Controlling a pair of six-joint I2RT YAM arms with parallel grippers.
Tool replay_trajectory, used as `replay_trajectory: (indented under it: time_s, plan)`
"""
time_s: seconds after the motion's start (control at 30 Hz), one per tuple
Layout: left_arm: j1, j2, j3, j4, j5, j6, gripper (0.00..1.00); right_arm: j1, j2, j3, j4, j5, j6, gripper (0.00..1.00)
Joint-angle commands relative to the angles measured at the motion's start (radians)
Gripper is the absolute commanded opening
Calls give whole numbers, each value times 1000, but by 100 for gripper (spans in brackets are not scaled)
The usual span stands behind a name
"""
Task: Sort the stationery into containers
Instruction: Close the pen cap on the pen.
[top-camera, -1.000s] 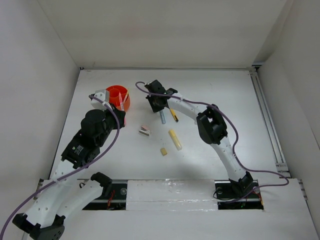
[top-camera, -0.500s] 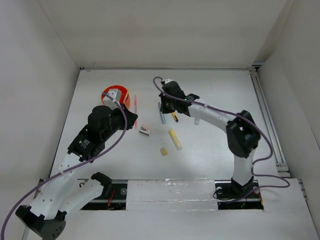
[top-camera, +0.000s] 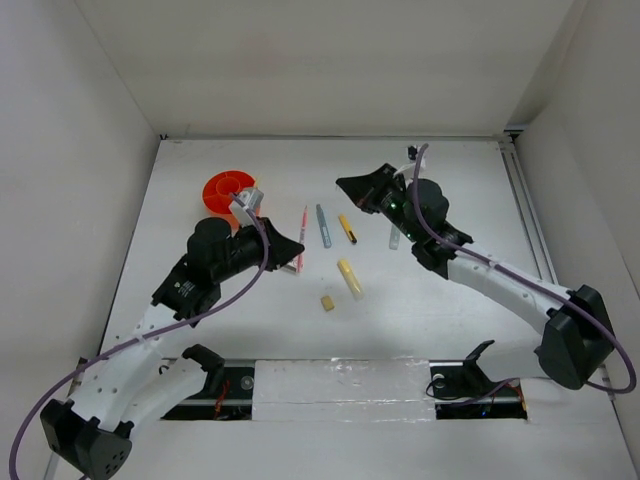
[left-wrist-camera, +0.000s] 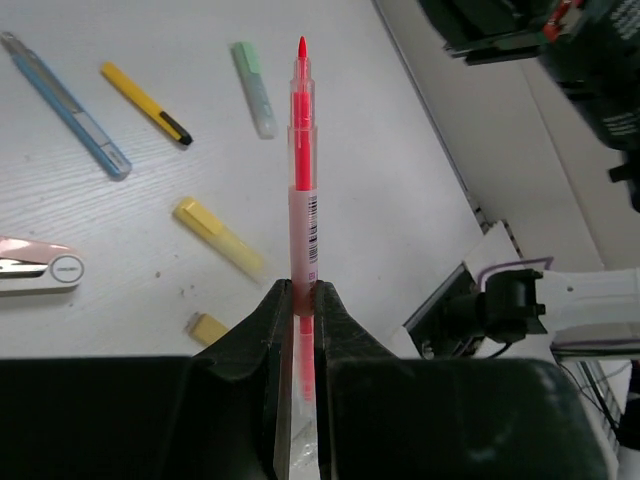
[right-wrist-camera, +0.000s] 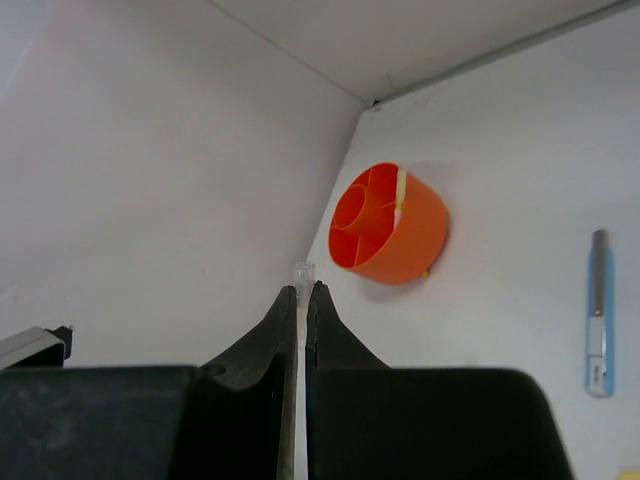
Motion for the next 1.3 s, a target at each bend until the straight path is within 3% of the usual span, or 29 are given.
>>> replay_trajectory:
  time_s: [0.0,0.17,0.43,1.27]
  plan:
    - [-3,-27,-39,165,112,-52,0,24,-1,-50,201,-63,130,0]
    - [-3,-27,-75,271,187,-72,0,56,-1,-95,348,-73,148,0]
    - [-3,-1,-117,325,221,-107,0,65,-32,-104,361,-44,148,0]
    - [-3,-1,-80,285,149,-89,0,84,28,-104,404,-157,139,0]
